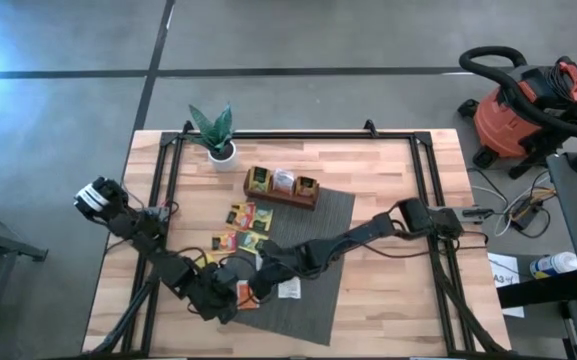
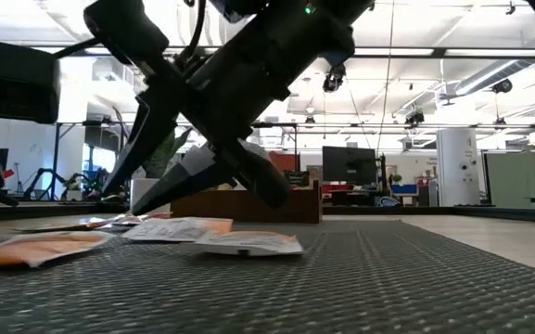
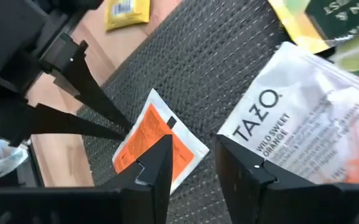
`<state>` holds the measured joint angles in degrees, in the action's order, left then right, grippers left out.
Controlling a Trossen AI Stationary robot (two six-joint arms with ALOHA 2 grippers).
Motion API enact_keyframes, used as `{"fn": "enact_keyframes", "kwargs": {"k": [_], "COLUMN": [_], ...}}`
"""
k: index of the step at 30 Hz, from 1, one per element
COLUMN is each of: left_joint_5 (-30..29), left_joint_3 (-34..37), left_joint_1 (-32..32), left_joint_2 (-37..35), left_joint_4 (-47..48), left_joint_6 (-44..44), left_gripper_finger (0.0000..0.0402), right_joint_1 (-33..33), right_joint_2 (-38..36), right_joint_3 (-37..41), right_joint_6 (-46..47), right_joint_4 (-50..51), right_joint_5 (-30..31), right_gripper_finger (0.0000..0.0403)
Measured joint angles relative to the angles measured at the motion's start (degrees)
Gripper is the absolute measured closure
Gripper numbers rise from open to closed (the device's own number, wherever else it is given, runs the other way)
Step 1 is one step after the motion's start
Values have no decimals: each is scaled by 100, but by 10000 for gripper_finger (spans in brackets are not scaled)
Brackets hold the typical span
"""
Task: Pick & Place Tea
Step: Put the left white tea bag into the middle compartment of the wooden organizer
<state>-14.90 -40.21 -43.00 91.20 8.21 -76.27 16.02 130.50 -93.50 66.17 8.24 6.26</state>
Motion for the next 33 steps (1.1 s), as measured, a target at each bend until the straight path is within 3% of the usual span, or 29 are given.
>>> {"fn": "enact_keyframes", "kwargs": {"k": [6,12,17,22,28,33], "left_joint_5": [-16,2,-8,45,75,69], "left_joint_3": [21,137,356,393,393,393], "left_joint_1": [254,329,366,467,662,721], "left_joint_2": [18,17,33,37,37,37], "left_joint_4": [-102,-212,-1052,-1192,-1226,-1231], "left_joint_6": [81,77,72,97,276,346], "left_gripper_finger": [356,356,356,356,356,356], "right_joint_1": [-138,-97,-109,-171,-191,-184], "right_joint_2": [0,2,2,50,256,249], "right_joint_3": [25,29,49,51,37,22], "right_joint_6": [-32,-33,-65,-79,79,-15], "right_joint_4": [239,604,607,462,-177,-157], "right_joint_5": [-600,-632,-521,-504,-1180,-1218], "right_gripper_finger": [287,287,287,287,287,287]}}
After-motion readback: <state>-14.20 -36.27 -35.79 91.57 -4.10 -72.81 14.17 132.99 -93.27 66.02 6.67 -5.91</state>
